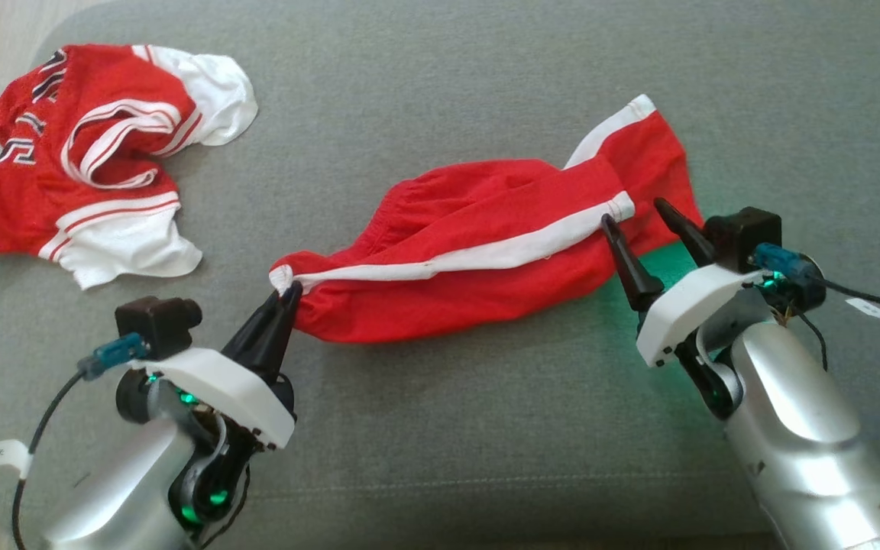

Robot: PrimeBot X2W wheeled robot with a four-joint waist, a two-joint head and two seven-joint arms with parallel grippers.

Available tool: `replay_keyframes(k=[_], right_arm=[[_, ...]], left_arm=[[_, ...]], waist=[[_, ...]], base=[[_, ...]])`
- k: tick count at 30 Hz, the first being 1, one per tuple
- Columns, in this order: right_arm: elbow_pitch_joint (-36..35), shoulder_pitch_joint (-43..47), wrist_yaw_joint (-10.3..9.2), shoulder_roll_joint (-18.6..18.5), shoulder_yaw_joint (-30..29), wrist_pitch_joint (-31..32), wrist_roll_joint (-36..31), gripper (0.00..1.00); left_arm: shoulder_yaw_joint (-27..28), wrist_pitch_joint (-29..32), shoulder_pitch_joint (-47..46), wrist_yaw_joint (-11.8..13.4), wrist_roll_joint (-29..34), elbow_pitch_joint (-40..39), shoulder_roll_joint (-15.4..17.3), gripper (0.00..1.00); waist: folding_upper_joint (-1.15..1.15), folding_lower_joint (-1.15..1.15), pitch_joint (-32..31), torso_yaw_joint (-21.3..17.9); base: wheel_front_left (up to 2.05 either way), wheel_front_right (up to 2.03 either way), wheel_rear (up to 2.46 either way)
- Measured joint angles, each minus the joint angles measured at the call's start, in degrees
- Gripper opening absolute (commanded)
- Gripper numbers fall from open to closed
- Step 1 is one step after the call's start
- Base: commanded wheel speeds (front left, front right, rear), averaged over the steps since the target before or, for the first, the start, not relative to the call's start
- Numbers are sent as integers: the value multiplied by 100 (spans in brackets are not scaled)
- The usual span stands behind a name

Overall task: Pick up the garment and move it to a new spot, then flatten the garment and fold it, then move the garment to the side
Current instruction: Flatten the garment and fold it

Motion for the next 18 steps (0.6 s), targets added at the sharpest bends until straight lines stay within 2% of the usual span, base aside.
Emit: replay_keyframes(k=[3, 5, 6, 7, 8, 9, 10, 18], right_arm=[[167, -127, 0, 1, 9, -78, 0, 100], [255, -187, 0, 2, 32, -131, 0, 75], [297, -210, 0, 2, 48, -157, -5, 56], [338, -229, 0, 2, 63, -182, -14, 42], [376, -240, 0, -1, 86, -203, -32, 19], [428, -248, 0, -1, 111, -215, -46, 3], [474, -250, 0, -1, 134, -231, -47, 0], [537, -249, 1, -62, 241, -341, 26, 0]], left_arm=[[-30, 0, -1, -4, 0, 36, -27, 0], [-64, 1, -4, -8, 1, 82, -63, 0], [-87, 1, -4, -8, 1, 104, -77, 0], [-99, 0, -4, -10, 1, 122, -96, 0], [-102, 0, -5, -31, 1, 142, -113, 0], [-108, 0, -8, -57, 1, 164, -130, 0], [-108, 0, -8, -58, 1, 187, -143, 0], [-87, -70, -8, -109, 1, 280, -153, 0]], waist=[[0, 0, 39, 90], [0, 0, 56, 143], [0, 0, 61, 165], [0, 0, 64, 184], [0, 0, 65, 200], [0, 0, 59, 211], [0, 0, 48, 217], [0, 0, -96, 160]], base=[[0, 0, 0], [0, 0, 0], [0, 0, 0], [0, 0, 0], [0, 0, 0], [0, 0, 0], [0, 0, 0], [0, 0, 0]])
